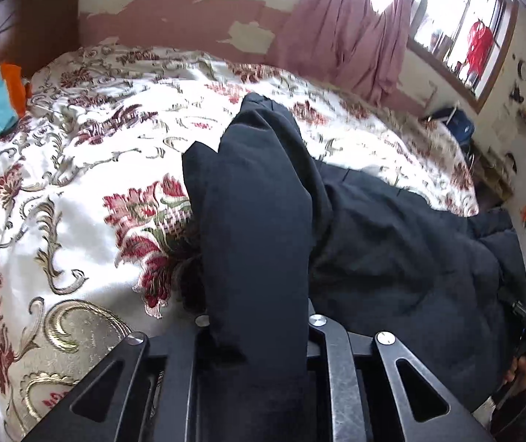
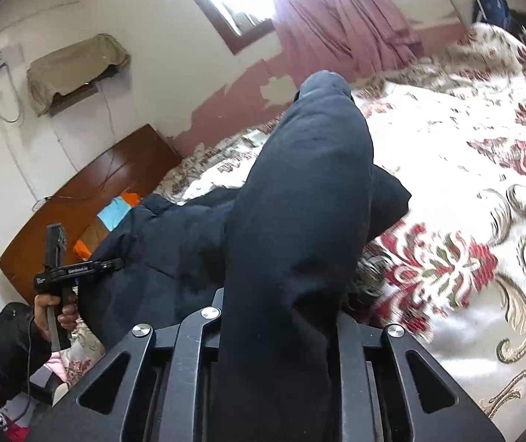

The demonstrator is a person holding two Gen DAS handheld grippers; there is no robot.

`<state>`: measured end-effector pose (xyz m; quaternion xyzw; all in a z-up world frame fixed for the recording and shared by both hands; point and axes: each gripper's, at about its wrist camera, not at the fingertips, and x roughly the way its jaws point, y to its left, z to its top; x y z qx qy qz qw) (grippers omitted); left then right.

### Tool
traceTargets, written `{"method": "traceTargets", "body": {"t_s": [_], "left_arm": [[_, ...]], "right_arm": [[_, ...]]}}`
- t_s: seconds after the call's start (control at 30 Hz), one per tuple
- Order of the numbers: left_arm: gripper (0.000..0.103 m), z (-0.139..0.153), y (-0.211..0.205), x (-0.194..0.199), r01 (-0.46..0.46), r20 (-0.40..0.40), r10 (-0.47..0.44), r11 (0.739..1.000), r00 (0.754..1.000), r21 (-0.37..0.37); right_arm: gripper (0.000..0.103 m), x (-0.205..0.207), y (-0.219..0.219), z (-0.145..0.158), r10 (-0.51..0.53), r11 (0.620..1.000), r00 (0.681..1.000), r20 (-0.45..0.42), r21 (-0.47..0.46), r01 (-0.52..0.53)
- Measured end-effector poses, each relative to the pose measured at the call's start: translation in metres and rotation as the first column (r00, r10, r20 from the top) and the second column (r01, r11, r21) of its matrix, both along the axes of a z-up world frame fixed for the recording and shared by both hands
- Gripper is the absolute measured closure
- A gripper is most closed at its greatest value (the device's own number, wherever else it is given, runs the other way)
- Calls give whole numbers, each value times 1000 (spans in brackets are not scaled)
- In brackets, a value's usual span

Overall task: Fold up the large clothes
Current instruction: 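Grasp the folded jacket bundle end with both grippers and lift it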

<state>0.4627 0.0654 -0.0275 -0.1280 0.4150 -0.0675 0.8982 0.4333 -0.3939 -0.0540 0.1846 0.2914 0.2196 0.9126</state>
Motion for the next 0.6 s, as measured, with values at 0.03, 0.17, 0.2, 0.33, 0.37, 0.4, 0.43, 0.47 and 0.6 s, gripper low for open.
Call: {"method": "traceTargets", "body": {"t_s": [0.03,0.17,0.2,0.33,0.37,0.4,0.43,0.47,0.6], "left_arm": [[88,6,-1,-2,-1,12,1,1000,1000,5],[89,30,-1,-16,-6,42,4,999,999,36],[89,34,0,-20,-8,48,6,999,999,47],[89,50,14,-40,-29,73,25,998,997,61],[89,54,19,-44,-35,78,31,997,997,61],[89,57,23,-48,-40,81,34,997,996,64],[89,60,27,-53,-47,86,41,997,995,69],[89,62,32,-58,-53,89,47,996,995,74],[89,63,45,-74,-75,86,68,994,994,80]], "right_arm": [[86,-2,3,6,8,1000,1000,14,0,-8],[86,-9,19,22,45,999,997,57,-7,-44],[86,-10,24,26,55,998,996,65,-9,-54],[86,-16,36,37,83,997,992,92,-3,-83],[86,-17,41,39,89,996,991,97,-2,-89],[86,-19,45,42,97,995,990,104,-4,-97],[86,-20,49,44,104,995,989,109,-8,-103],[86,-21,53,45,110,994,988,111,-11,-110],[86,-26,67,45,132,991,986,103,-24,-130]]}}
